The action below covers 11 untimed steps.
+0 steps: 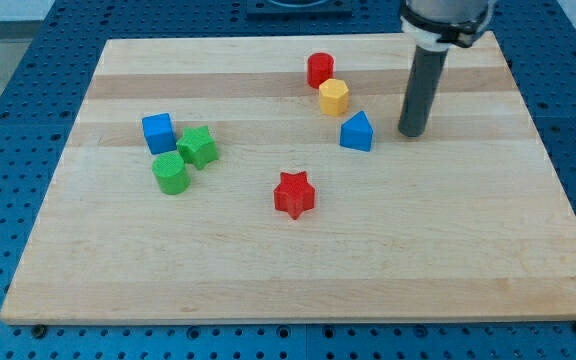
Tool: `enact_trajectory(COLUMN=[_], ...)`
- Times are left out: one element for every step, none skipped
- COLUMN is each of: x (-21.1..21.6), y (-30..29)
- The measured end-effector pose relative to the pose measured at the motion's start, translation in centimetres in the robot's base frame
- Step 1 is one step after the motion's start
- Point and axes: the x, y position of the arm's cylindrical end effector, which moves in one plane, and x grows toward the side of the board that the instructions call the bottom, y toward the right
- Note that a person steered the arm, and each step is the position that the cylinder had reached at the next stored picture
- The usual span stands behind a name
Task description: Slide blue cube towards bottom right
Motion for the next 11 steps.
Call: enact_trajectory(x=[0.0, -1.3, -2.9, -3.6, -3.6, -3.6, -3.5, -3.5, -3.5, -3.5, -3.5], y=[1.5, 1.5, 1.3, -0.6, -6.0, -10.9, -14.3, -18.5, -23.2, -27.5, -31.4])
